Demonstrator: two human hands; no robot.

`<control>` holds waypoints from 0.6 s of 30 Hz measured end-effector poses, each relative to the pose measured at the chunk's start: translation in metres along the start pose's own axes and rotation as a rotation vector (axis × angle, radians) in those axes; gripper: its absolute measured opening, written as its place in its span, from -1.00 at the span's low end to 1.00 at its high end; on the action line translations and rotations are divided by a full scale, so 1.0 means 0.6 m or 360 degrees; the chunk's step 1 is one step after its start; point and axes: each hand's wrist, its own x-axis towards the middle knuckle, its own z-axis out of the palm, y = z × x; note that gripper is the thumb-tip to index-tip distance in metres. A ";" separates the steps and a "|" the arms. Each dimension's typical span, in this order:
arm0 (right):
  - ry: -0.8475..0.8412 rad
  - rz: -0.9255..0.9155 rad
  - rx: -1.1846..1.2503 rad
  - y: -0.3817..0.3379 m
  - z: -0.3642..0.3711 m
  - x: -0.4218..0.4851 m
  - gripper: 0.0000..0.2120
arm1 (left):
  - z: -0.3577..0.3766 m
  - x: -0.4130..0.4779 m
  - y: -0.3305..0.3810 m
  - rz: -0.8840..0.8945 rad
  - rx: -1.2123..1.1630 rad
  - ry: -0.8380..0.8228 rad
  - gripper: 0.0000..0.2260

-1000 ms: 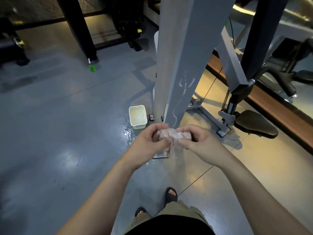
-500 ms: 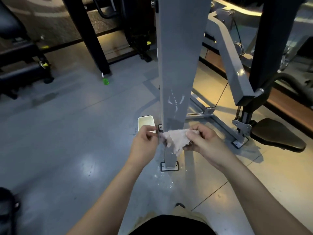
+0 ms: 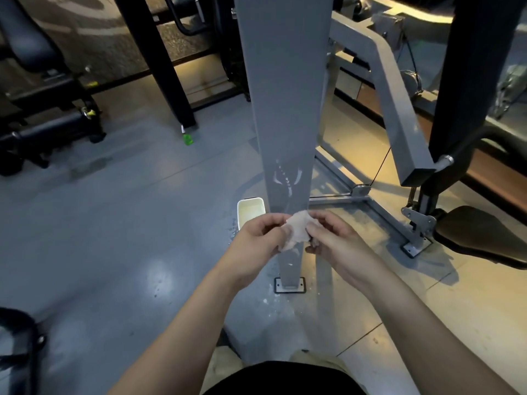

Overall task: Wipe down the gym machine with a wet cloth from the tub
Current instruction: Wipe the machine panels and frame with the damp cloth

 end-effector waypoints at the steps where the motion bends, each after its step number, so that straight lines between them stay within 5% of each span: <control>1: -0.0047 0.0018 0.0059 0.000 0.002 0.004 -0.77 | -0.002 0.004 0.005 -0.0027 -0.0095 -0.0025 -0.80; 10: 0.0118 -0.0140 0.0245 -0.018 0.066 0.029 -0.86 | -0.035 0.043 0.032 0.0112 0.0319 0.0315 -0.91; 15: 0.0461 -0.0412 -0.0457 -0.056 0.063 0.032 -0.84 | -0.043 0.061 0.052 0.0286 0.0599 0.0517 -0.90; 18: 0.0574 -0.0844 -0.0913 -0.104 0.075 0.032 -0.88 | -0.057 0.074 0.073 0.0466 0.0556 0.0598 -0.79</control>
